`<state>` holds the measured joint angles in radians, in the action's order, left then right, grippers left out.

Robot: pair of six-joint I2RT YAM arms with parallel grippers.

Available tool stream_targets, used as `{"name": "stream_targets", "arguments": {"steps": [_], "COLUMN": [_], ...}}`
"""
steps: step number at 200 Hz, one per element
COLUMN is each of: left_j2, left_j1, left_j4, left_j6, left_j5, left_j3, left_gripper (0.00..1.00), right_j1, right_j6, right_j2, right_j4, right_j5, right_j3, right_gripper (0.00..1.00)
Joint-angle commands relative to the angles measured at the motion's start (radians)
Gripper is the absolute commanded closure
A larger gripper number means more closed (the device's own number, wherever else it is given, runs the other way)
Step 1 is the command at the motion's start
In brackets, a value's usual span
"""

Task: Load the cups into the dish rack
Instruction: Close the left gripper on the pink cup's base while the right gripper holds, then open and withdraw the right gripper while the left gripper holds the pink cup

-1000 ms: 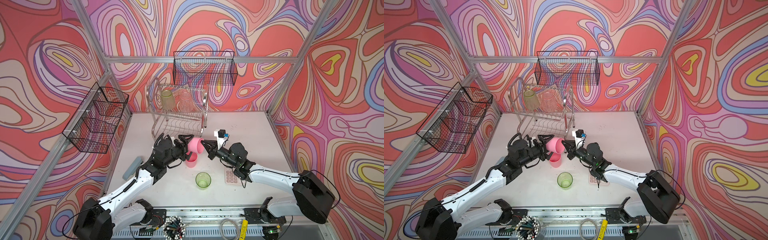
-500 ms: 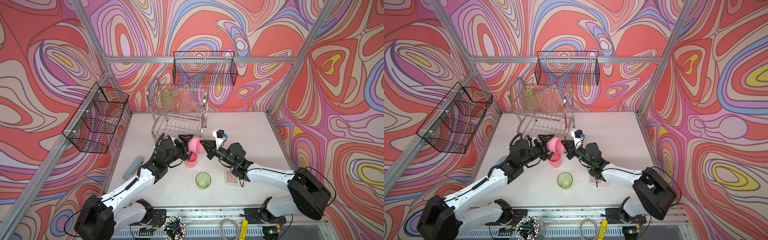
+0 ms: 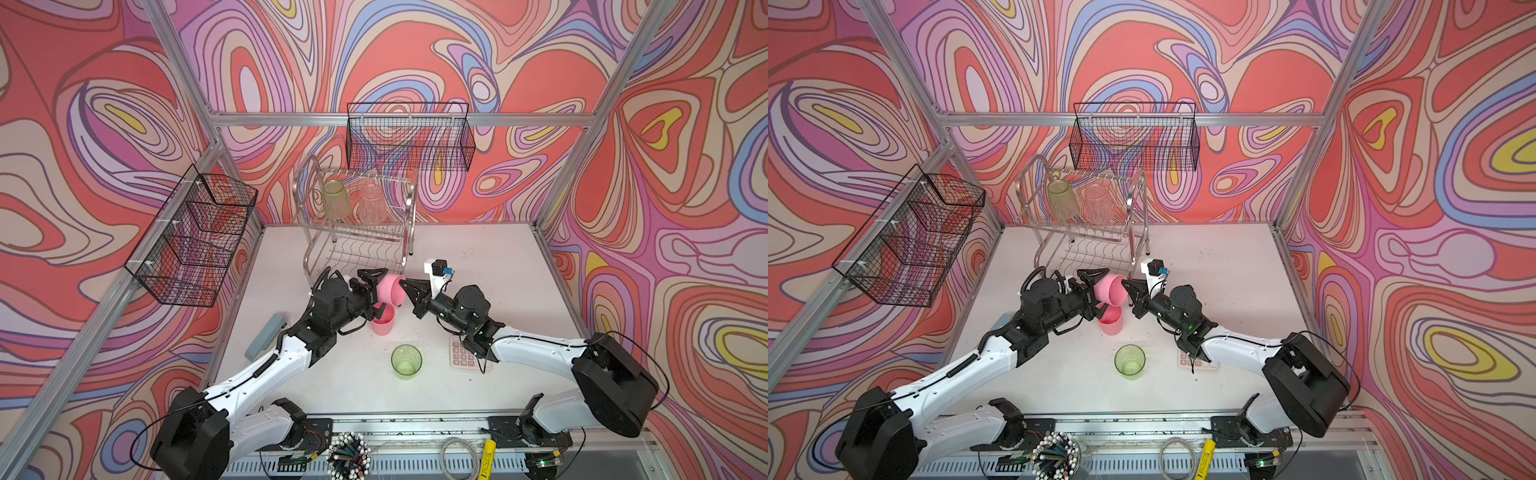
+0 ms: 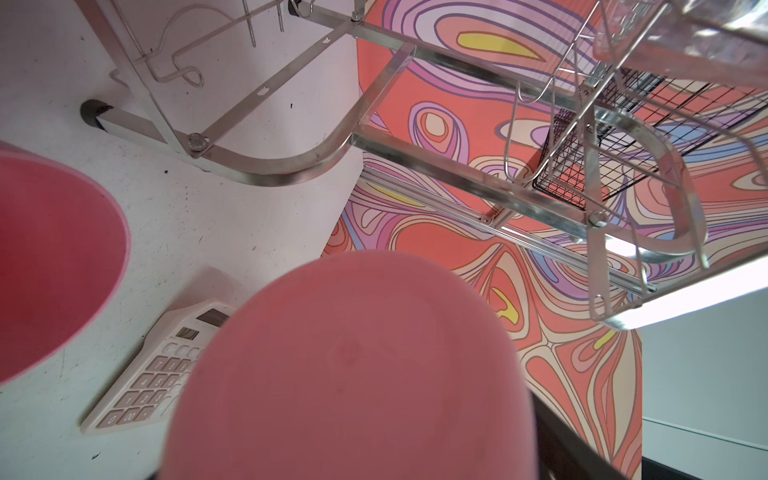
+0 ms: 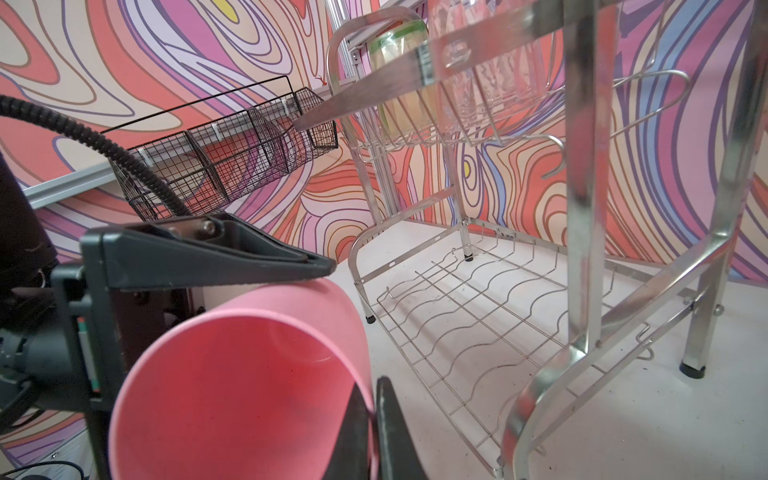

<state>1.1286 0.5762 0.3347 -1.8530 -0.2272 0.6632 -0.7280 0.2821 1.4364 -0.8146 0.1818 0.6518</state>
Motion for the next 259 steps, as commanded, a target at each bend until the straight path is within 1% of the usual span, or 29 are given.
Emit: {"name": "stream_targets", "arguments": {"steps": [1,25,50,71,84,96,106,120,133,144,168,188,205,239,259], "left_j2": [0.007,0.004,-0.01,-0.025,-0.031,-0.035,-0.038,-0.042,-0.044,-0.049,-0.061,-0.065,-0.06,-0.037,-0.017], "left_j1": [0.005,0.005,0.004,0.004,0.004,0.004,0.004,0.003,0.001,-0.001,-0.004,-0.01,-0.014,-0.033,-0.037], "left_j4": [0.068,0.053,0.017,-0.006,-0.021,-0.042,-0.057,-0.09,-0.111,-0.149,-0.222,-0.25,-0.267,-0.208,-0.161], "left_j6": [-0.009,0.018,0.063,0.097,0.122,0.147,0.171,0.212,0.263,0.306,0.445,0.584,0.699,0.912,1.011], "left_j5": [0.013,0.027,0.05,0.077,0.092,0.107,0.121,0.143,0.164,0.184,0.245,0.291,0.331,0.35,0.378], "left_j3": [0.015,0.016,0.019,0.017,0.016,0.018,0.019,0.024,0.027,0.039,0.068,0.081,0.083,0.063,0.047], "left_gripper": [0.2,0.25,0.27,0.27,0.27,0.27,0.27,0.27,0.27,0.27,0.26,0.25,0.21,0.18,0.16], "right_j1": [-0.003,-0.004,-0.003,-0.003,-0.004,-0.004,-0.004,-0.004,-0.003,-0.002,-0.003,-0.004,-0.003,-0.004,-0.003], "right_j6": [-0.014,-0.014,-0.013,-0.009,-0.005,-0.003,0.0,0.001,0.0,-0.001,-0.011,-0.016,-0.019,-0.029,-0.036], "right_j2": [0.012,0.007,0.0,-0.003,-0.007,-0.011,-0.018,-0.03,-0.047,-0.066,-0.118,-0.169,-0.219,-0.318,-0.368], "right_j4": [0.022,0.03,0.041,0.048,0.053,0.055,0.062,0.076,0.089,0.102,0.149,0.193,0.23,0.3,0.326], "right_j5": [-0.002,-0.007,-0.017,-0.025,-0.03,-0.032,-0.035,-0.035,-0.04,-0.047,-0.065,-0.082,-0.096,-0.133,-0.156], "right_j3": [0.016,0.014,0.012,0.011,0.012,0.008,0.008,0.005,-0.003,-0.012,-0.03,-0.045,-0.059,-0.088,-0.102], "right_gripper": [1.0,1.0,1.0,0.88,0.77,0.64,0.57,0.5,0.46,0.44,0.4,0.39,0.38,0.38,0.38]}}
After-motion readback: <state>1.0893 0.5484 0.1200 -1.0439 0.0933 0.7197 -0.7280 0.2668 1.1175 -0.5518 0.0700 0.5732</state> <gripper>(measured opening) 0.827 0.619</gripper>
